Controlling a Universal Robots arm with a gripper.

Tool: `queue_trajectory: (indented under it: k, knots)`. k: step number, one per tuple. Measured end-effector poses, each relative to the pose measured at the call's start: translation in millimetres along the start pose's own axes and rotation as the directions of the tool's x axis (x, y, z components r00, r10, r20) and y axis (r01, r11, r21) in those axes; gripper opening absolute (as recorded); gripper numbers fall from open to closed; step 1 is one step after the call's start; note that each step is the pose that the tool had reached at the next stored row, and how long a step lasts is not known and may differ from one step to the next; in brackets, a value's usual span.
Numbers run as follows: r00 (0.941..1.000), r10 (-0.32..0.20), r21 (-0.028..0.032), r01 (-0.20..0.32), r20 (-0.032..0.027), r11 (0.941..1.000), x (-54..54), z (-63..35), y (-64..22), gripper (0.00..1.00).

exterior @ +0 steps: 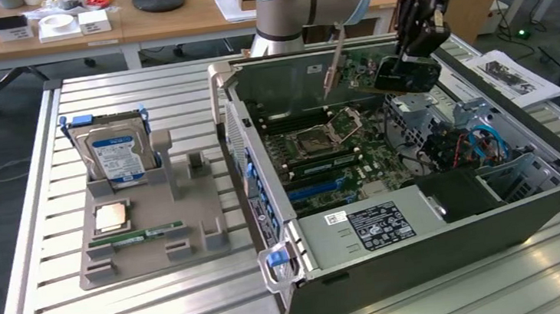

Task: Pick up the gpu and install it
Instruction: 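Insert the gpu into the slot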

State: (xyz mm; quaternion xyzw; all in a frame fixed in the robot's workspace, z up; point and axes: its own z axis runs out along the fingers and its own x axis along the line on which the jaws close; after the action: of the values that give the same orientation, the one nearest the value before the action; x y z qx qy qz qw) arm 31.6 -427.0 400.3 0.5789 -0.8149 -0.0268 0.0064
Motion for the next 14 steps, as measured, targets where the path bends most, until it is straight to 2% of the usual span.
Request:
queue_trajectory:
  k: [4, 9, 14]
  knots:
    - [0.9989, -0.048, -0.001, 0.048, -0.0024, 0.9989, 0.0, 0.2, 0.0, 0.27]
    - [0.9947, -0.103, -0.0024, 0.103, -0.0052, 0.9947, 0.0, 0.4, 0.0, 0.27]
    - [0.994, -0.109, -0.0026, 0.109, -0.0054, 0.994, 0.0, 0.5, 0.0, 0.27]
